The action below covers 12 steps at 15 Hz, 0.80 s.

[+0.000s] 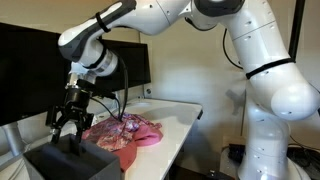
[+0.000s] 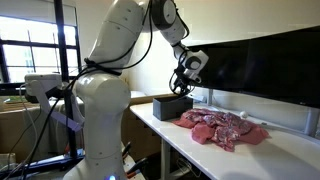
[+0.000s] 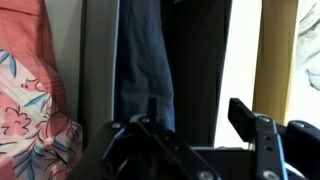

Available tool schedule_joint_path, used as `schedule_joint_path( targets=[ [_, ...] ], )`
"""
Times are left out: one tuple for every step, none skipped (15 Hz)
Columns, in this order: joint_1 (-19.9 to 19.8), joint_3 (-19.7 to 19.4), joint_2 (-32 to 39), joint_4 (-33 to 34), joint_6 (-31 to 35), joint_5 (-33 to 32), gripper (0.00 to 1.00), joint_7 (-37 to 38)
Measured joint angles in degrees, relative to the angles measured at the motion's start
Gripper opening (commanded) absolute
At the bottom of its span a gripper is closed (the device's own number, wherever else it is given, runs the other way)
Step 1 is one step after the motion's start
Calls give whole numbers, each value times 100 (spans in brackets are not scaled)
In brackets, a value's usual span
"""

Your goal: Remove the pink shirt from the box then put the black one inside.

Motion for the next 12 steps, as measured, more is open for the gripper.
schedule_joint_path(
  targets=[
    [0, 0, 0, 0, 8, 0, 100, 0],
    [0, 0, 0, 0, 18, 0, 100, 0],
    [0, 0, 0, 0, 31, -2, 100, 0],
    [0, 0, 0, 0, 36, -23, 100, 0],
    [0, -1, 0, 0, 37, -55, 100, 0],
    [0, -2, 0, 0, 37, -89, 100, 0],
    [0, -2, 0, 0, 37, -113, 100, -1],
    [0, -4, 0, 0, 37, -156, 100, -1],
    [1, -9, 0, 0, 47, -271, 100, -1],
    [4, -20, 0, 0, 53, -430, 100, -1],
    [10, -38, 0, 0, 53, -651, 100, 0],
    [23, -67, 0, -1, 53, -878, 100, 3]
  ],
)
